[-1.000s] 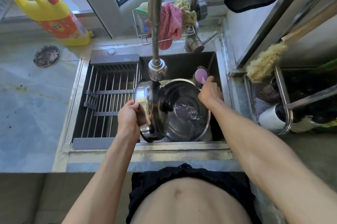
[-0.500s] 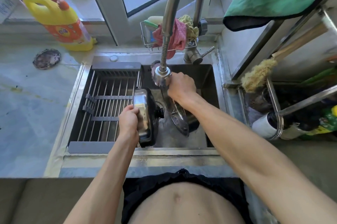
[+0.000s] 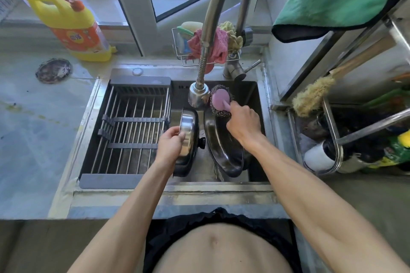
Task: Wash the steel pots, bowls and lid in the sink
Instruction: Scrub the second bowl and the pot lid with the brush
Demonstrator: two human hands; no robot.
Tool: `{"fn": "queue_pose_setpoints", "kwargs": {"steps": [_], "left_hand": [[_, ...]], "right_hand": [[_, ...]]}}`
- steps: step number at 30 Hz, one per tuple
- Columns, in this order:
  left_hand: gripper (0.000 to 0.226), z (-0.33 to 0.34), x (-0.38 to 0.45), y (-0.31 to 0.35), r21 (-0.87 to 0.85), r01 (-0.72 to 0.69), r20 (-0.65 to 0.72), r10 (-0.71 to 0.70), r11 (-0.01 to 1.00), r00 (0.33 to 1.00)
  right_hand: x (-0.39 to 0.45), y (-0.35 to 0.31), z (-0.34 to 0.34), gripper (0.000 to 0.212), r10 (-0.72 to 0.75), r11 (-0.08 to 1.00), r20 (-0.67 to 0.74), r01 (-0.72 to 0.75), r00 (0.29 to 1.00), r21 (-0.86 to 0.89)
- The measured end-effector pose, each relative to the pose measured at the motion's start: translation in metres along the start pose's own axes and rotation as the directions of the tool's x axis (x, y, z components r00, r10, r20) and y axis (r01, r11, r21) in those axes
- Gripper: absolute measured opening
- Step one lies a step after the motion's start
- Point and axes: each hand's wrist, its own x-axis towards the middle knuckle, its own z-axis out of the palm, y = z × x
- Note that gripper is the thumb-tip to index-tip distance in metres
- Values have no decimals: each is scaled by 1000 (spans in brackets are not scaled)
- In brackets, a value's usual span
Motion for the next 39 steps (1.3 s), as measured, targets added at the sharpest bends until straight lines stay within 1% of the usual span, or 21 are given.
{"fn": "queue_pose_setpoints", "kwargs": {"steps": [2, 3, 5, 8, 10, 12, 15, 17, 20, 23, 26, 28, 30, 32, 33, 36, 38, 39], "left_hand": [[15, 6, 1, 1, 71, -57, 4, 57, 996, 998], [16, 7, 2, 1, 103, -80, 5, 80, 991, 997], [19, 10, 6, -1, 180, -109, 19, 107, 978, 994], [26, 13, 10, -5, 298, -126, 51, 116, 946, 992], [30, 15, 10, -7, 366, -155, 57, 144, 918, 988], [33, 19, 10, -11, 411, -167, 60, 156, 896, 986], [32, 24, 15, -22, 481, -137, 80, 113, 866, 990], [32, 27, 19, -31, 554, -124, 131, 60, 823, 990], [31, 34, 18, -39, 649, -116, 193, -15, 752, 981], [36, 42, 18, -43, 654, -104, 198, -36, 749, 980], [38, 47, 16, -42, 688, -108, 208, -52, 717, 977], [36, 47, 15, -42, 670, -101, 204, -51, 735, 978], [33, 42, 14, -43, 653, -88, 183, -44, 752, 982], [29, 32, 12, -43, 632, -75, 159, -35, 772, 987], [26, 25, 9, -44, 610, -71, 148, -25, 790, 989], [15, 3, 6, -46, 515, -57, 99, 7, 855, 995], [17, -8, 1, -48, 463, -35, 71, 2, 886, 997], [19, -13, -1, -47, 440, -25, 61, -2, 898, 998]], "right_hand": [[-5, 9, 4, 31, 98, 991, 1, -97, 995, 89], [-8, 15, 8, 30, 169, 973, 5, -167, 986, 158], [-13, 26, 16, 28, 308, 898, 38, -304, 951, 319], [-23, 39, 30, 20, 431, 765, 95, -420, 897, 488], [-31, 44, 39, 19, 473, 723, 130, -468, 872, 508], [-38, 50, 47, 18, 503, 704, 172, -517, 847, 487], [-44, 61, 50, 17, 535, 702, 210, -569, 818, 428], [-45, 64, 47, 18, 527, 738, 205, -564, 824, 370], [-45, 66, 40, 12, 523, 769, 192, -557, 830, 313], [-44, 66, 35, 9, 494, 810, 166, -521, 854, 268], [-46, 62, 30, 8, 427, 841, 157, -455, 890, 291], [-48, 57, 29, 12, 339, 875, 109, -356, 934, 329], [-48, 57, 32, 19, 272, 908, 87, -286, 958, 307], [-48, 56, 36, 24, 302, 914, 156, -332, 940, 234], [-49, 55, 39, 26, 317, 908, 177, -352, 932, 227], [-52, 51, 47, 29, 315, 908, 186, -352, 931, 226], [-54, 53, 50, 26, 335, 905, 230, -380, 914, 190], [-54, 54, 53, 25, 347, 887, 245, -402, 905, 227]]}}
